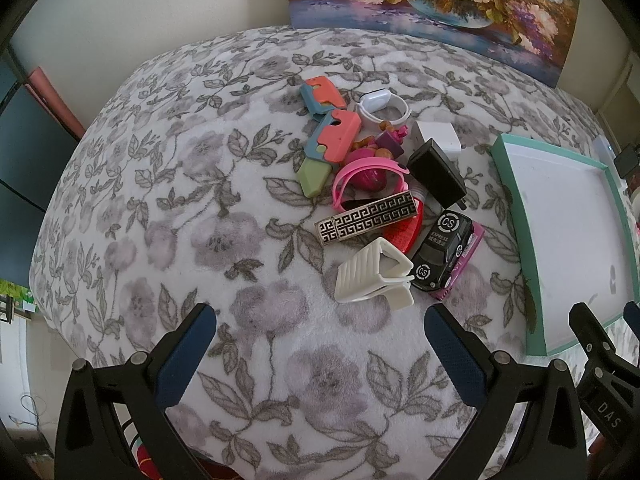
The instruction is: Organize rigid objects
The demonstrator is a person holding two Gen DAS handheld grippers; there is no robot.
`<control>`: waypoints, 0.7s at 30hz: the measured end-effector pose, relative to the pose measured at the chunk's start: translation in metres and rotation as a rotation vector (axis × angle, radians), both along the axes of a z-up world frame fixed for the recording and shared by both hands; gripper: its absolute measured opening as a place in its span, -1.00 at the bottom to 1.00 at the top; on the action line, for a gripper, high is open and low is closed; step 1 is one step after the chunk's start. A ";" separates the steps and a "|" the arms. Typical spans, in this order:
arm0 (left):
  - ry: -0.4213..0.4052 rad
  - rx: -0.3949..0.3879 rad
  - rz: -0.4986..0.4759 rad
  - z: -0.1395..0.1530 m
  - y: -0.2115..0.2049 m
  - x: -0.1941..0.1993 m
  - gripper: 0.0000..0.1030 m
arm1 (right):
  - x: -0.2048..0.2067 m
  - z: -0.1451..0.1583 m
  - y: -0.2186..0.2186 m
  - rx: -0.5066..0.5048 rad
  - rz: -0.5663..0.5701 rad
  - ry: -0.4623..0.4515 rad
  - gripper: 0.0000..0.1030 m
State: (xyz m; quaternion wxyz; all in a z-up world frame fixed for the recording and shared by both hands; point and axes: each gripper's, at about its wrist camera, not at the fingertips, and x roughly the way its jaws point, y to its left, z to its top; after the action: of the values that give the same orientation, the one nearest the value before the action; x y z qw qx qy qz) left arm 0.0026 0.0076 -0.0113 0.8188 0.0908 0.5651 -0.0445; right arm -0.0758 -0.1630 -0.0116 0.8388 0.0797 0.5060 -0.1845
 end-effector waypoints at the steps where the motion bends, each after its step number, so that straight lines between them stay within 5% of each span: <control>1: 0.000 0.000 0.000 0.000 0.000 0.000 1.00 | 0.000 0.000 0.000 0.000 0.000 0.000 1.00; 13: 0.007 -0.071 0.119 0.023 0.016 0.024 1.00 | 0.032 0.035 0.016 0.051 0.033 -0.080 1.00; 21: 0.015 -0.072 0.187 0.027 0.011 0.048 1.00 | 0.082 0.033 0.022 0.144 -0.002 -0.036 1.00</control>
State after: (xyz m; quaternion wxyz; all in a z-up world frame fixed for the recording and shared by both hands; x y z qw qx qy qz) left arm 0.0504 0.0190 0.0153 0.8179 0.0075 0.5752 0.0112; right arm 0.0059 -0.1414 0.0213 0.8397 0.1438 0.5027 -0.1469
